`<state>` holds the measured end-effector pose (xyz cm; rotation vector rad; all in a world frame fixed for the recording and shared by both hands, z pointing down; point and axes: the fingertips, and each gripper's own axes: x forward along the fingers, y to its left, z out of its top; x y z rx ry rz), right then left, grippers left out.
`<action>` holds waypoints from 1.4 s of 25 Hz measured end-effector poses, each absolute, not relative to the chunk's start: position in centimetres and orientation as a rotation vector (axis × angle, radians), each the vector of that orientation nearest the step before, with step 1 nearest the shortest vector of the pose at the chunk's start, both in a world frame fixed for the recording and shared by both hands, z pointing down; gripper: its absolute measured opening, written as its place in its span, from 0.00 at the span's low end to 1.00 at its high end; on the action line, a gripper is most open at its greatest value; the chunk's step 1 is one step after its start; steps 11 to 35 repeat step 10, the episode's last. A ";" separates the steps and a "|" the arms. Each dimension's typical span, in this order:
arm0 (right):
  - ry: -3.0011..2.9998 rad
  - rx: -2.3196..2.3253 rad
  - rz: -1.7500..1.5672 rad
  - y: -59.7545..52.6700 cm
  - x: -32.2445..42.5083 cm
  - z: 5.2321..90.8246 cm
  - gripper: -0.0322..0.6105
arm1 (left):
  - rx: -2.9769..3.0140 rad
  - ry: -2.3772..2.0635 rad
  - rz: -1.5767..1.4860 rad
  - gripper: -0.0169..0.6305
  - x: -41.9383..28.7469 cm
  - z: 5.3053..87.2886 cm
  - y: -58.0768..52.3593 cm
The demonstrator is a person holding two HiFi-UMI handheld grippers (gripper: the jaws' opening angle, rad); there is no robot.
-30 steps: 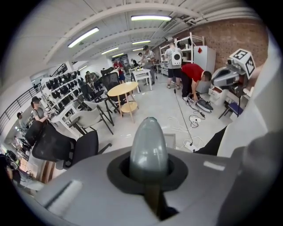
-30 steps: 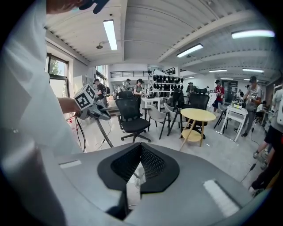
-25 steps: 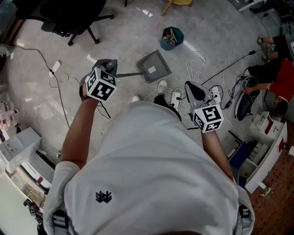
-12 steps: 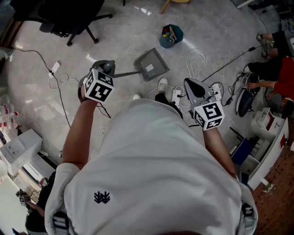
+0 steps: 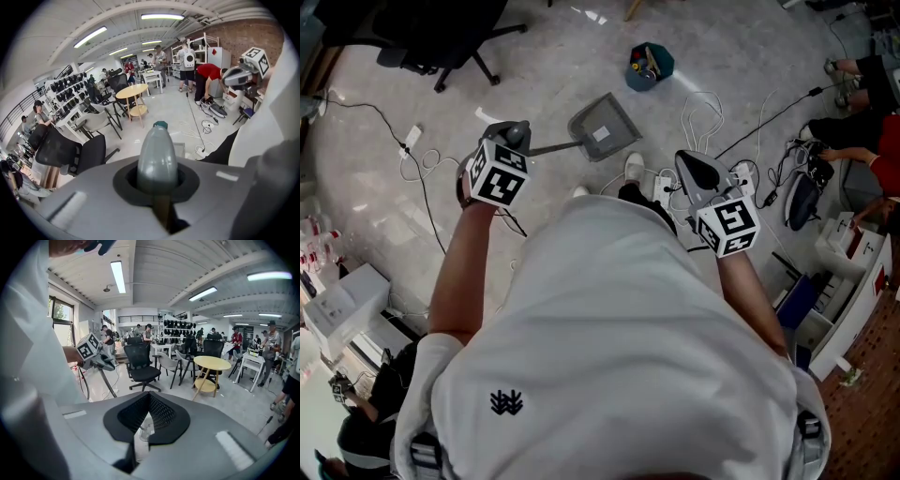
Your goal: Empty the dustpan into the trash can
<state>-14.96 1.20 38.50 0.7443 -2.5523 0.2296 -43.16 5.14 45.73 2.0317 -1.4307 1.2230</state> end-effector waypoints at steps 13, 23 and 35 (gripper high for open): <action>-2.555 0.734 0.195 0.5 -16.2 37.8 0.05 | 2.018 -1.419 1.212 0.13 -44.4 46.3 5.3; -2.555 0.734 0.195 0.5 -16.2 37.8 0.05 | 2.018 -1.419 1.212 0.13 -44.4 46.3 5.3; -2.555 0.734 0.195 0.5 -16.2 37.8 0.05 | 2.018 -1.419 1.212 0.13 -44.4 46.3 5.3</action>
